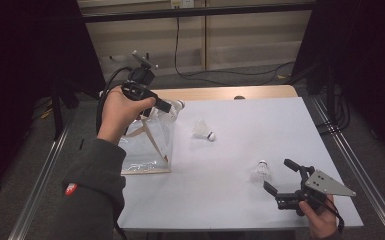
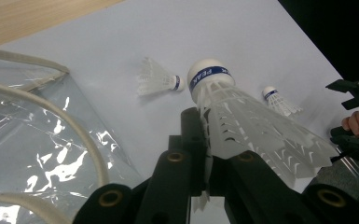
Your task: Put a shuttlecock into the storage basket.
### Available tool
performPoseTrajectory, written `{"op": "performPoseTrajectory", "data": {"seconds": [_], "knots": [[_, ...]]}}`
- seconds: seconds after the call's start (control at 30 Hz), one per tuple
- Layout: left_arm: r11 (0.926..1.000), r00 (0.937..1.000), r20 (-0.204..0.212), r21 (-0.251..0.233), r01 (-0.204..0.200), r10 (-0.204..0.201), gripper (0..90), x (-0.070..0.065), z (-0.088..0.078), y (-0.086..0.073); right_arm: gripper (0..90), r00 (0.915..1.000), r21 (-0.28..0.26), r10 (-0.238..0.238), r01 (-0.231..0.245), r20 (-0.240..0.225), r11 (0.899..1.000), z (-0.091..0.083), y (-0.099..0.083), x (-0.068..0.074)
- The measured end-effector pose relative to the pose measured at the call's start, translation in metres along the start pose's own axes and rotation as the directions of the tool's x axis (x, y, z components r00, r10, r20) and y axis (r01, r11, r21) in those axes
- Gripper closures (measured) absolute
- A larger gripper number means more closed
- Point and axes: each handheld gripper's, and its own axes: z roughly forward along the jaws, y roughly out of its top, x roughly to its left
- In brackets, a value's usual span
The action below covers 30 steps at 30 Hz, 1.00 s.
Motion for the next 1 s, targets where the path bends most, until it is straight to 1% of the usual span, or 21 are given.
{"op": "performPoseTrajectory", "data": {"seconds": [0.3, 0.37, 0.43, 0.5, 0.53, 0.6, 0.93, 1.0], "knots": [[1.0, 1.0, -0.009, -0.003, 0.001, -0.001, 89.9, 0.003, -0.004, 0.002, 0.0, 1.0, -0.001, 0.001, -0.001, 0.002, 1.0, -0.001, 0.0, 0.0], [1.0, 0.9998, -0.018, -0.005, 0.003, -0.003, 89.9, 0.003, -0.005, 0.002, 0.0, 1.0, -0.003, -0.002, 0.002, 0.002, 1.0, -0.001, 0.0, 0.0], [1.0, 0.9999, -0.016, -0.004, 0.002, -0.002, 89.9, 0.003, -0.006, 0.003, 0.0, 1.0, -0.004, -0.001, 0.001, 0.0, 1.0, 0.0, 0.0, 0.0], [0.9998, 0.9997, -0.02, -0.013, 0.015, -0.016, 89.9, 0.002, -0.006, 0.003, 0.0, 1.0, -0.002, 0.0, 0.0, -0.001, 1.0, 0.0, 0.0, 0.0], [1.0, 0.9998, -0.021, -0.005, 0.006, -0.007, 89.9, 0.003, -0.007, 0.004, 0.0, 1.0, -0.002, -0.001, 0.001, -0.001, 1.0, 0.0, 0.0, 0.0], [1.0, 0.9997, -0.022, -0.007, 0.005, -0.005, 89.9, 0.003, -0.008, 0.004, 0.0, 1.0, -0.002, -0.002, 0.002, -0.002, 1.0, 0.0, 0.0, 0.0], [0.9997, 0.9992, -0.032, -0.01, 0.024, -0.024, 89.9, 0.008, -0.011, 0.005, 0.0, 1.0, -0.002, -0.002, 0.002, -0.001, 1.0, 0.0, 0.0, 0.0], [0.9994, 0.999, -0.033, -0.017, 0.029, -0.029, 89.9, 0.009, -0.012, 0.005, 0.0, 1.0, -0.002, -0.003, 0.003, -0.001, 1.0, 0.0, 0.0, 0.0]]}}
